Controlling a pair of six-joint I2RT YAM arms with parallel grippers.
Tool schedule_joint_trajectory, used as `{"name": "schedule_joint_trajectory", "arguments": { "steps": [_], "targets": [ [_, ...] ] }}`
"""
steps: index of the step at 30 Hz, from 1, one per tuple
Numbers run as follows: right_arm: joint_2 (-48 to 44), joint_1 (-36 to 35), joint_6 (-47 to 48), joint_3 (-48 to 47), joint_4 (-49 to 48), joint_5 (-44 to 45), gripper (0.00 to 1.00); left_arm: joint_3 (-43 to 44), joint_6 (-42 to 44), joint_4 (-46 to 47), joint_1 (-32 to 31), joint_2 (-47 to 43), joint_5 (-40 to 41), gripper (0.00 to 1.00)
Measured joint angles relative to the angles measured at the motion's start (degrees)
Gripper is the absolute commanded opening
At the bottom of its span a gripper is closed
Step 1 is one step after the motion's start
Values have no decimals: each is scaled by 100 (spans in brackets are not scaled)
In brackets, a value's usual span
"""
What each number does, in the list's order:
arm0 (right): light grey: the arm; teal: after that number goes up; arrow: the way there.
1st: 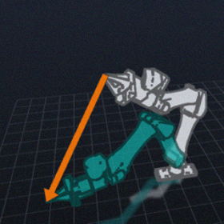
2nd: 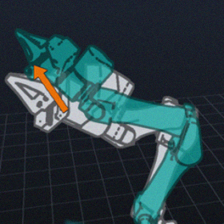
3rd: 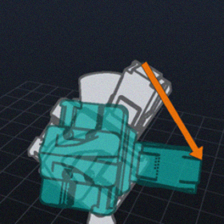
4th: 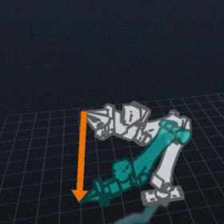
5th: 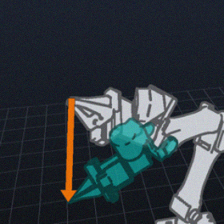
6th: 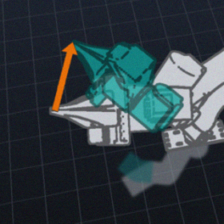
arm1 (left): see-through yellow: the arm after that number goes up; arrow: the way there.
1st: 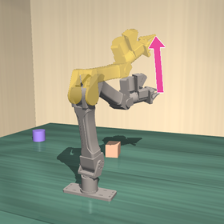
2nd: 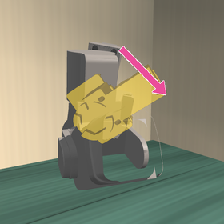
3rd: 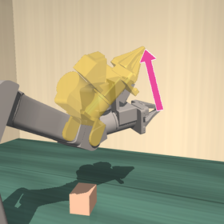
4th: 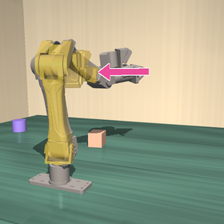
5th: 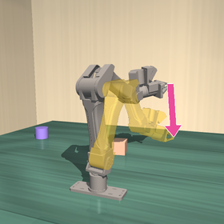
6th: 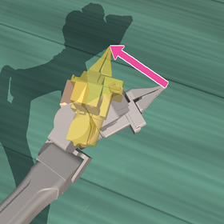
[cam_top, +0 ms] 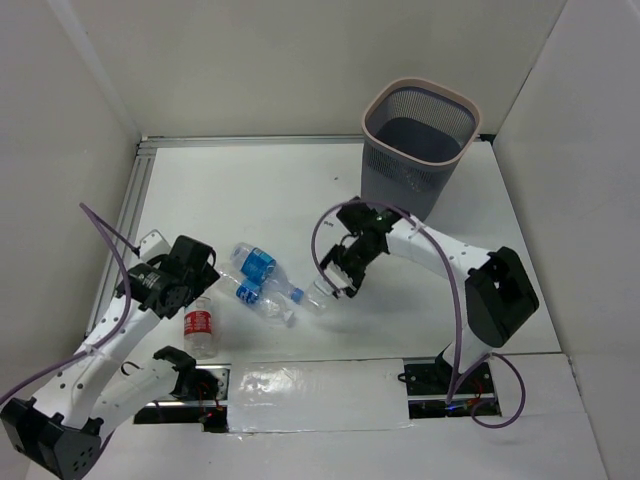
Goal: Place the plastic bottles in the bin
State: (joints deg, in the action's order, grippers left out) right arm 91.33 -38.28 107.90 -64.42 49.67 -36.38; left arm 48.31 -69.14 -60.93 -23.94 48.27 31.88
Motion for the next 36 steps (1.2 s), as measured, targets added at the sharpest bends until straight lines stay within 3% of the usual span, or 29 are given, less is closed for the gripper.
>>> {"name": "schedule_joint_trajectory", "arguments": {
  "steps": [4,7,11,15,18,21,25,36],
  "targets": [
    [0,-42,-1770,-1805,-173,-592,28,0,142,50,201,210,-70,99],
    [-2,-20,-3515,-3213,-1001,-802,32,0,299,111,444,485,-92,99],
    [-114,136,-5327,-4065,-2396,-391,35,0,575,216,791,723,-125,99],
    [92,850,-6347,-4734,-2920,269,40,2,979,409,1185,887,-195,99],
    [282,1626,-6822,-4830,-3053,682,42,2,1311,581,1364,1187,-240,99],
    [468,2326,-7152,-4645,-3027,1045,55,0,1676,815,1504,1497,-387,99],
    [614,2942,-7420,-4321,-2804,1174,99,-20,2120,1182,1659,1731,-695,99],
    [188,3650,-8000,-3248,-2763,522,99,-111,2717,1567,1740,2319,-1069,99]
  ]
}}
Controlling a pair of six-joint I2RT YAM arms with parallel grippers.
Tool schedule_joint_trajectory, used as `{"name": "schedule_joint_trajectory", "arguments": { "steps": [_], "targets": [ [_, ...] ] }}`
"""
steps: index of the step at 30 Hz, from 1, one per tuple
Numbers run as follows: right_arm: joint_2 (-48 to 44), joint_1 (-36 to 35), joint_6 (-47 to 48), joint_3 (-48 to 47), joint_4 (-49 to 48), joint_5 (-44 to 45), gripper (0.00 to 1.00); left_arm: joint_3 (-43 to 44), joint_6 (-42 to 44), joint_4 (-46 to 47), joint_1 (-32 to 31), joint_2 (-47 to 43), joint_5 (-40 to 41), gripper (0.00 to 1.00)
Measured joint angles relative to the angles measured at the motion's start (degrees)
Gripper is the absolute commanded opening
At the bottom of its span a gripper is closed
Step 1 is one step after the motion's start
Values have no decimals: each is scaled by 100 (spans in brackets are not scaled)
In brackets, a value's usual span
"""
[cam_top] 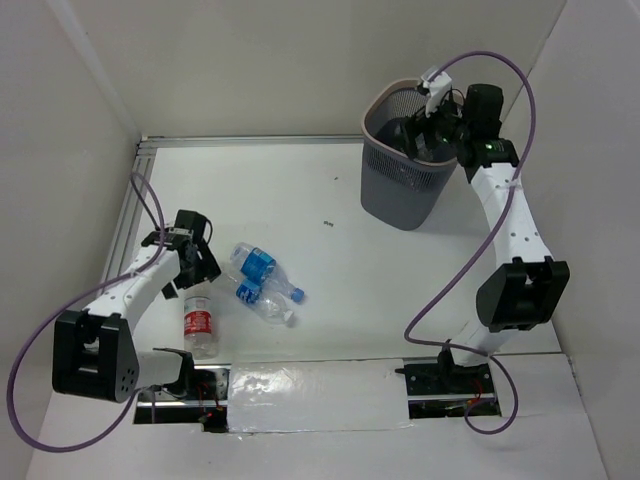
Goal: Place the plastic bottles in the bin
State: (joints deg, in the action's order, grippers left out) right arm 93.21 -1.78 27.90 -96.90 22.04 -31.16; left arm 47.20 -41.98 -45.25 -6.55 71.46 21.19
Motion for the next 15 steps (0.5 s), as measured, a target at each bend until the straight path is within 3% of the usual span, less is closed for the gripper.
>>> {"name": "schedule_joint_trajectory", "arguments": {
  "steps": [8,10,12,13,15],
  "targets": [
    [-664,728,-544,538,-444,-654,99,-11,280,179,-68,929,-389,99],
    [-761,887,-638,586,-551,-815,99,-11,313,205,-109,1025,-459,88],
    [-800,1001,-717,645,-680,-990,99,-11,387,225,-149,1095,-516,70],
    [-813,1047,-752,693,-726,-1071,99,-7,437,236,-160,1128,-533,55],
    [-837,1113,-774,828,-800,-1305,99,15,450,232,-175,1126,-570,40]
  ]
}}
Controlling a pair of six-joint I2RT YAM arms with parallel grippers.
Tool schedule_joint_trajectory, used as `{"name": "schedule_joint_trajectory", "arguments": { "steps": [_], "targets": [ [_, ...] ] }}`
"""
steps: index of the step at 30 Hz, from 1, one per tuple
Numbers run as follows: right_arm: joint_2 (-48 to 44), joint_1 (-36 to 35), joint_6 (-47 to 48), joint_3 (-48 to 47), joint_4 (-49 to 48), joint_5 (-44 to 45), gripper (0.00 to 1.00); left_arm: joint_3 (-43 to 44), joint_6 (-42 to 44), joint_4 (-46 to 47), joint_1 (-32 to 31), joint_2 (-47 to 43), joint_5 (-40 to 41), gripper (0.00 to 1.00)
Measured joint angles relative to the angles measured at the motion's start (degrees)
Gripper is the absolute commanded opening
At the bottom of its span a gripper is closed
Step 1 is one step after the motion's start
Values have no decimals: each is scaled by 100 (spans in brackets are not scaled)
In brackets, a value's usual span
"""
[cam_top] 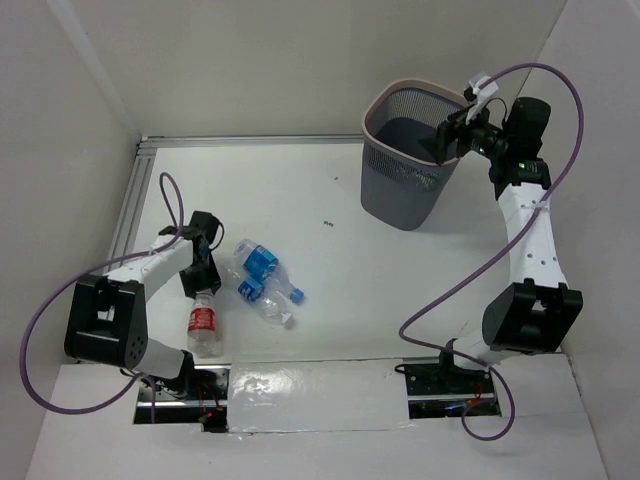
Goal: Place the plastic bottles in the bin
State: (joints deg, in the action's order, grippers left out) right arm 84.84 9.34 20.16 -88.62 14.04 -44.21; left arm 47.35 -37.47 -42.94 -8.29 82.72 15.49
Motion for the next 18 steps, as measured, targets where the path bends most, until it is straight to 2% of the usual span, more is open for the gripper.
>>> {"name": "schedule_joint_trajectory", "arguments": {
  "steps": [1,5,9,10,12,17,18],
  "targets": [
    [-28,37,7,122,-33,-146,99,28,20,-22,-31,-13,-15,30],
    [-289,72,291,610,4,-796,85,376,-15,-328,-201,-234,-31,15],
    [-734,103,1082,885,348,-1622,39,1635,-31,-802,-643,-487,48,0],
    [-839,105,1314,890,468,-1812,17,2105,-28,-883,-785,-494,72,0],
    [-1021,107,1735,896,750,-2157,0,2997,-26,-905,-1051,-479,79,0],
    [-1453,114,2929,1165,1665,-2656,1,5219,20,-566,-1731,11,-321,0],
    [-1545,116,3222,1283,1893,-2697,9,5528,35,-332,-1843,177,-446,0]
  ]
}}
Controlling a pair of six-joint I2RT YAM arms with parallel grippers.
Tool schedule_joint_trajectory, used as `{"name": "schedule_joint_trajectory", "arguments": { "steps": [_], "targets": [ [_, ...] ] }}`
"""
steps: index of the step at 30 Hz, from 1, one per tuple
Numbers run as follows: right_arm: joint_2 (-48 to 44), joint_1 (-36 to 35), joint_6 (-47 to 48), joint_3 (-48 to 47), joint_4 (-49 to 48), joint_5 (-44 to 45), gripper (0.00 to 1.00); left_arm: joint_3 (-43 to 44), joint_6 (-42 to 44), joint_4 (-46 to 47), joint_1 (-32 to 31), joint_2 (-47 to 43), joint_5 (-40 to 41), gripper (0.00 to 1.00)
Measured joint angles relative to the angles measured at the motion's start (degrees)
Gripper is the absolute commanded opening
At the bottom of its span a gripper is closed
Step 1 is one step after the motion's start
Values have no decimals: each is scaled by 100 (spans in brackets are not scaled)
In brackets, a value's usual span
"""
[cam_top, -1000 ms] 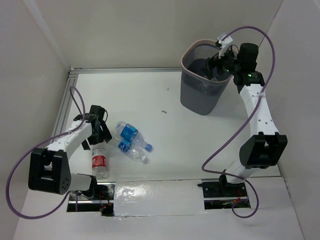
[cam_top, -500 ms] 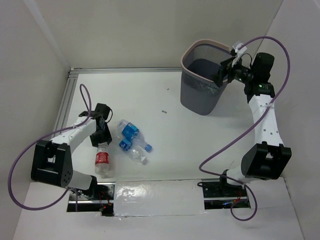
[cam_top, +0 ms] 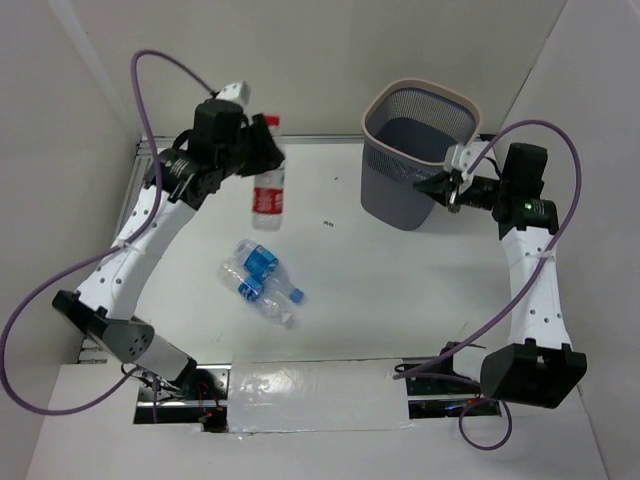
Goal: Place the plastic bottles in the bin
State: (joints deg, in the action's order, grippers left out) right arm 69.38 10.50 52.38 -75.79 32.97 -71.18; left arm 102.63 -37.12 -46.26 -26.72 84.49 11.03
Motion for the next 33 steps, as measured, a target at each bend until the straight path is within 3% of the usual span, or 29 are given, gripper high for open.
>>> {"name": "schedule_joint_trajectory", "arguments": {
  "steps": [9,16,21,27,33],
  "targets": [
    [-1036,-313,1683,1580,1202,254,16,2334,382,2992,-1001,2380,-1578,0],
    [-1405,-643,2083,2417,1488,645,19,2518,-649,5410,-1086,3521,-1941,3],
    [-1720,-754,2100,2817,1537,824,19,3414,-1886,6258,-1054,4450,-1947,4],
    [-1950,-802,2081,3027,1537,960,19,3679,-3373,6972,-986,5145,-1882,4],
    [-2026,-802,1950,3195,1464,1005,19,3497,-3657,7355,-997,5233,-1145,7]
  ]
}}
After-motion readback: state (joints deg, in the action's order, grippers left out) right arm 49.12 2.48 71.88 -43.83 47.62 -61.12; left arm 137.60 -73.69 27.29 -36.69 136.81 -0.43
